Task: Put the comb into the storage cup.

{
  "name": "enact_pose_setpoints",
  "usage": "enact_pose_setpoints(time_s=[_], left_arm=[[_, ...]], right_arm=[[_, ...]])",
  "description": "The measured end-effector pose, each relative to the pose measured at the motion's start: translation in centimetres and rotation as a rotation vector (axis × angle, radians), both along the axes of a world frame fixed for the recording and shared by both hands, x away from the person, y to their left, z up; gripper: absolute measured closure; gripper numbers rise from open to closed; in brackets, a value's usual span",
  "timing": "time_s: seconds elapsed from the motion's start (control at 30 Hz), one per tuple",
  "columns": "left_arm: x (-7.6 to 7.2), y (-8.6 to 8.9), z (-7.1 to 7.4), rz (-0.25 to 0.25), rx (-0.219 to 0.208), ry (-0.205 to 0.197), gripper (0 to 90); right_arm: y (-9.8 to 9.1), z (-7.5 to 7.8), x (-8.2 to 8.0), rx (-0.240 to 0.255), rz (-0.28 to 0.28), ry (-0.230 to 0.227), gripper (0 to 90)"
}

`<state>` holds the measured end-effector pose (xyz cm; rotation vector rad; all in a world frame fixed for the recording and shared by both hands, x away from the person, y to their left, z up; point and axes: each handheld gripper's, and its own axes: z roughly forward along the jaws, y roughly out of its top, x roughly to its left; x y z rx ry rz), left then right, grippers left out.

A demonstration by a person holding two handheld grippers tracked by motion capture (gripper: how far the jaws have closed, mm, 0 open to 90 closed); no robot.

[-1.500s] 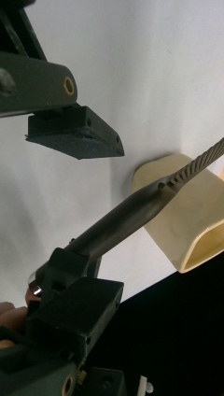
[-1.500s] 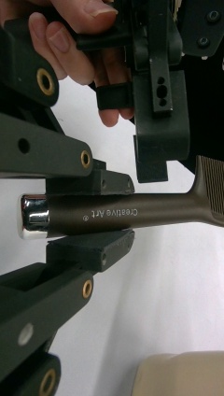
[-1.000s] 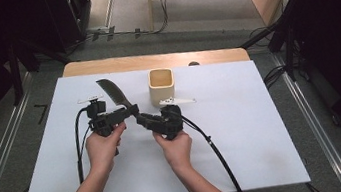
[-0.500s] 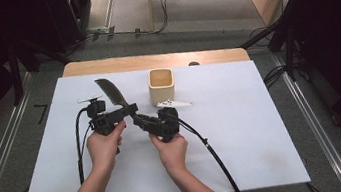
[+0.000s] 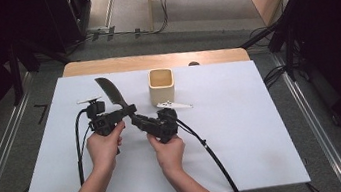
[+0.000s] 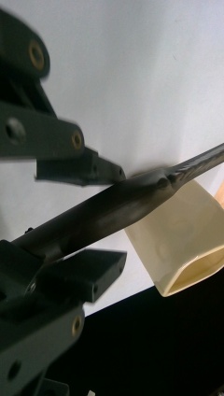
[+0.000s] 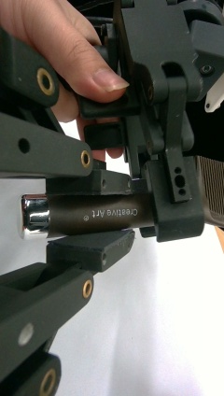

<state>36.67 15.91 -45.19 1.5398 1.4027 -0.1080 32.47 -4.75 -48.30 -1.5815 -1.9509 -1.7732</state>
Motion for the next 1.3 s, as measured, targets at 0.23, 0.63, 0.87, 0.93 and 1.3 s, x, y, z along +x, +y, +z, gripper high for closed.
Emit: enact_pose_setpoints(time_s=[0.23, 0.63, 0.87, 0.93, 1.3], left_arm=[[0.04, 0.13, -0.11, 0.001, -0.03, 0.015, 62.1], [-0.19, 0.26, -0.03, 0.006, -0.078, 0.018, 67.1], [-0.38, 0.39, 0.06, 0.006, -0.116, 0.025, 71.7], [-0.39, 0.43, 0.03, 0.003, -0.126, 0.032, 72.6], [-0.37, 0.65, -0.1, 0.009, -0.156, 0.047, 73.2]], right_arm=[[-0.07, -0.27, 0.02, 0.041, -0.002, 0.008, 70.1], [-0.08, -0.46, -0.01, 0.039, 0.015, -0.006, 69.9], [0.13, -0.33, 0.07, 0.016, 0.035, -0.007, 68.9], [0.22, -0.25, 0.06, 0.0, 0.04, -0.013, 69.1], [0.26, -0.07, 0.12, -0.016, 0.049, -0.016, 69.3]])
